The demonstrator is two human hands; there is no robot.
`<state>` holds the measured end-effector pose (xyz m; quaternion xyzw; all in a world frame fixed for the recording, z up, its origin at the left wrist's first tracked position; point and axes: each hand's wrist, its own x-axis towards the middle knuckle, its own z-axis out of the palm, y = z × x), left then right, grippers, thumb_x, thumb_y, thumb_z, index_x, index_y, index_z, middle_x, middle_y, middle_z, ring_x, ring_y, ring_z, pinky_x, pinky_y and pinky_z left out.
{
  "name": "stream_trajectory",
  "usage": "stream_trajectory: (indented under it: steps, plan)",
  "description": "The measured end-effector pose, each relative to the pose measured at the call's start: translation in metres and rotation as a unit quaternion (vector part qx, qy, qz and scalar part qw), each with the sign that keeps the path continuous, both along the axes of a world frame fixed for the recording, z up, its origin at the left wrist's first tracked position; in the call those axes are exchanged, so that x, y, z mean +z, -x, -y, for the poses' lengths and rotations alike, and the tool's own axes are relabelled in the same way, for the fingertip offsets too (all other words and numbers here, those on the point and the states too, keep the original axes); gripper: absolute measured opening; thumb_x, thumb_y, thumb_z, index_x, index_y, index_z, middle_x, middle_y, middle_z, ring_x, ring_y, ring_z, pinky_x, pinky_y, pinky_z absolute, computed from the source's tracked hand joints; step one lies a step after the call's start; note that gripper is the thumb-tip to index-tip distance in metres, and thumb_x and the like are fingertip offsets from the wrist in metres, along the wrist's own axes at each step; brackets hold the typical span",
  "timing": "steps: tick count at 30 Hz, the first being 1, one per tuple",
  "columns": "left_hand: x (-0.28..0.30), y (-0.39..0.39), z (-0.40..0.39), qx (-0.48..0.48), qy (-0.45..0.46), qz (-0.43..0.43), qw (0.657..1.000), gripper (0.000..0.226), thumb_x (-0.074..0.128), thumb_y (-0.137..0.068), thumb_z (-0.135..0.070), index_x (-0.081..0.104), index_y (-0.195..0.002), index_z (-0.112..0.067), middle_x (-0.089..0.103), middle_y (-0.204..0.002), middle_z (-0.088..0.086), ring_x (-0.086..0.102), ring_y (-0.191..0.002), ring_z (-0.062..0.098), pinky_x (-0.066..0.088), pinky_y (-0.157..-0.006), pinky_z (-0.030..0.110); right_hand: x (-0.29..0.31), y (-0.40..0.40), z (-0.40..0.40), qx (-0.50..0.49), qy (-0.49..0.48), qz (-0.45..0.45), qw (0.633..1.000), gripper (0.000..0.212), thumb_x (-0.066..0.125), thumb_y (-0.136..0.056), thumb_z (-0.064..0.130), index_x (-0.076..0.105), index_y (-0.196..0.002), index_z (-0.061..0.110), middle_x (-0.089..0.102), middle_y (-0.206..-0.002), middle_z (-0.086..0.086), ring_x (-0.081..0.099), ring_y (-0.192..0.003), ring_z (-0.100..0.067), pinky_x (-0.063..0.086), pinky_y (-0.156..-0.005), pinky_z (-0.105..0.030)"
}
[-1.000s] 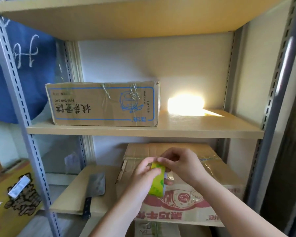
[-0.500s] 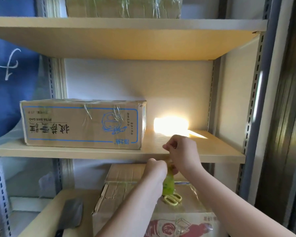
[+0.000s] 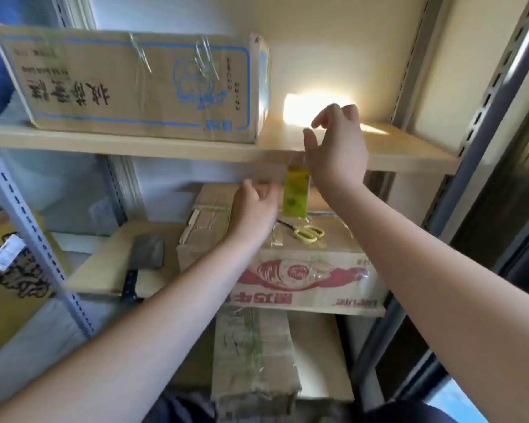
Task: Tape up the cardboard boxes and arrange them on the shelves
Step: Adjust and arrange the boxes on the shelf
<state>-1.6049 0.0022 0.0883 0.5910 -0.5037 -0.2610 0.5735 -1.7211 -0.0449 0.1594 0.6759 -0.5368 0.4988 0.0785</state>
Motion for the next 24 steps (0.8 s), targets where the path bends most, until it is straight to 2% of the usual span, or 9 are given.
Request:
stream_trajectory:
  steps: [2,4,6,8,9,11,15,19,24]
  plan:
    - [-0.053,-0.018,-0.041,0.036,0.018,0.045,0.998,0.012,0.048,-0.099,-0.033,0.054,-0.097,-0.023,0.063,-0.086,-0.006,0.059,-0.081,0.013,0.042,-0.067,0.031,-0.052,0.0,-0.05,0.077,0.152,-0.026,0.985,0.02,0.05,-0.097,0.029,0.055,-0.086,0.014,0.055,-0.087,0.0,0.05,-0.065,-0.016,0.037,-0.05,-0.031]
    - [-0.13,-0.033,-0.078,0.013,-0.068,0.069,0.995,0.018,0.047,-0.099,-0.022,0.059,-0.086,-0.019,0.067,-0.074,-0.001,0.063,-0.069,0.014,0.048,-0.063,0.032,-0.136,0.006,-0.096,0.167,0.143,-0.14,0.965,0.032,0.048,-0.098,0.028,0.053,-0.069,0.016,0.049,-0.064,0.002,0.04,-0.05,-0.014,0.031,-0.042,-0.028]
    - [-0.21,-0.046,-0.093,-0.02,-0.255,0.043,0.966,0.023,0.047,-0.099,-0.011,0.062,-0.081,-0.01,0.068,-0.063,0.004,0.063,-0.057,0.021,0.052,-0.061,0.035,-0.232,0.011,-0.117,0.156,-0.047,-0.263,0.951,0.032,0.061,-0.091,0.028,0.056,-0.06,0.02,0.051,-0.054,0.004,0.045,-0.041,-0.017,0.034,-0.037,-0.023]
    - [-0.276,-0.058,-0.086,-0.013,-0.443,0.012,0.896,0.02,0.046,-0.1,-0.012,0.061,-0.092,-0.002,0.071,-0.08,0.013,0.064,-0.064,0.024,0.055,-0.067,0.038,-0.314,0.016,-0.106,0.095,-0.368,-0.32,0.868,0.017,0.06,-0.089,0.025,0.068,-0.076,0.017,0.067,-0.074,0.0,0.065,-0.063,-0.022,0.041,-0.049,-0.025]
    - [-0.296,-0.064,-0.078,-0.007,-0.497,0.03,0.867,0.022,0.045,-0.1,-0.014,0.06,-0.104,0.003,0.07,-0.098,0.019,0.066,-0.075,0.026,0.054,-0.068,0.036,-0.345,0.022,-0.094,0.063,-0.494,-0.279,0.821,0.02,0.053,-0.093,0.025,0.07,-0.093,0.015,0.07,-0.092,-0.004,0.068,-0.082,-0.025,0.043,-0.058,-0.026]
    - [-0.326,-0.077,-0.061,0.006,-0.532,0.087,0.843,0.04,0.046,-0.1,-0.017,0.051,-0.129,0.009,0.06,-0.127,0.025,0.065,-0.103,0.033,0.051,-0.071,0.033,-0.39,0.033,-0.072,0.045,-0.62,-0.193,0.759,0.032,0.049,-0.097,0.032,0.063,-0.116,0.011,0.065,-0.116,-0.008,0.063,-0.103,-0.027,0.046,-0.071,-0.026]
    - [-0.368,-0.083,-0.035,0.018,-0.506,0.067,0.86,0.069,0.048,-0.1,-0.043,0.027,-0.151,-0.003,0.035,-0.155,0.014,0.038,-0.139,0.03,0.035,-0.108,0.034,-0.442,0.027,-0.039,0.071,-0.676,-0.054,0.731,0.059,0.059,-0.093,0.049,0.05,-0.136,0.011,0.059,-0.131,-0.008,0.057,-0.117,-0.025,0.044,-0.086,-0.025]
    - [-0.407,-0.075,-0.022,0.03,-0.498,-0.11,0.86,0.088,0.072,-0.084,-0.045,0.028,-0.152,-0.01,0.042,-0.151,0.008,0.041,-0.137,0.027,0.033,-0.111,0.035,-0.476,0.013,-0.023,0.079,-0.7,0.131,0.698,0.058,0.071,-0.08,0.056,0.06,-0.125,0.021,0.064,-0.123,0.001,0.061,-0.11,-0.019,0.047,-0.096,-0.028]
    - [-0.422,-0.077,-0.028,0.048,-0.481,-0.145,0.863,0.055,0.083,-0.076,-0.022,0.059,-0.123,-0.009,0.066,-0.123,0.003,0.061,-0.112,0.022,0.047,-0.098,0.032,-0.502,0.013,-0.03,-0.008,-0.697,0.074,0.713,0.08,0.082,-0.059,0.064,0.063,-0.121,0.015,0.069,-0.116,-0.005,0.065,-0.105,-0.025,0.054,-0.091,-0.039]
